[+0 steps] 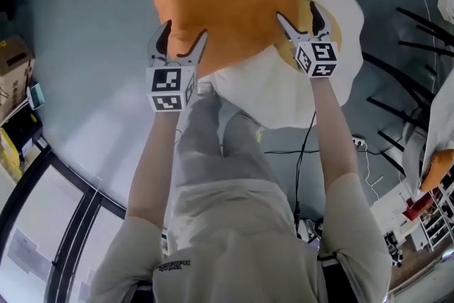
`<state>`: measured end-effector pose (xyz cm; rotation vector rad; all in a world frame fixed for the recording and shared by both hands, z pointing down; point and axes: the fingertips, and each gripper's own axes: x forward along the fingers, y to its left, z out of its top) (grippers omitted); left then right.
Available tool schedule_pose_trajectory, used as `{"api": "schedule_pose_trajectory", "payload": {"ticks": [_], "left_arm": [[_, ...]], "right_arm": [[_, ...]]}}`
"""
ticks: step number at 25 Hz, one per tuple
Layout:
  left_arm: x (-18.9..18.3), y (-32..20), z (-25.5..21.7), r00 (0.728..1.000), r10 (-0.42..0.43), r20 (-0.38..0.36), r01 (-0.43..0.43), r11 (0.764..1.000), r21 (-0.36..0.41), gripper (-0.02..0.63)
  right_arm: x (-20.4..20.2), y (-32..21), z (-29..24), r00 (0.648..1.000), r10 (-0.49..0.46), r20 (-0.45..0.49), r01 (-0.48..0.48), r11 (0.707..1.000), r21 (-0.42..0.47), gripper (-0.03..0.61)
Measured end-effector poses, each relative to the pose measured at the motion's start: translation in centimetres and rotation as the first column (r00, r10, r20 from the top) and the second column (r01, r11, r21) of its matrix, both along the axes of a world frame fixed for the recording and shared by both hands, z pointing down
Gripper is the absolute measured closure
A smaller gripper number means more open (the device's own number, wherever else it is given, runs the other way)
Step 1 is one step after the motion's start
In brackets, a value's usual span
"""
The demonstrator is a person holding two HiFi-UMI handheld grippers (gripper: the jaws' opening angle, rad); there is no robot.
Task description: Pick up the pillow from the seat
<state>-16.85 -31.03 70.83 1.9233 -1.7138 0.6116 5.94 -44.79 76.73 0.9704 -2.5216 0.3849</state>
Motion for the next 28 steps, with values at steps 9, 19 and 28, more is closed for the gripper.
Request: {"api": "schedule_pose_trajectory", "payload": {"ticks": [9, 19, 28], "left_arm": [[-0.8, -1.4, 8.9, 0.993, 0.056, 0.106, -0.047, 0.995, -0.089, 0.199], [-3.7, -2.8, 14.7, 0.997, 0.013, 0.07, -0.006, 0.995, -0.104, 0.21], [-3.1, -4.1, 15.2, 1.0, -0.008, -0.022, 0.005, 0.99, -0.143, 0.397]], "right_arm": [[0.5, -2.2, 12.7, 1.0, -0.006, -0.011, 0.004, 0.98, -0.197, 0.085], [-2.5, -2.3, 18.4, 0.997, 0.039, 0.067, -0.015, 0.945, -0.327, 0.061], [-4.0, -2.0, 17.3, 0.999, 0.007, 0.049, 0.009, 0.947, -0.32, 0.396]]}}
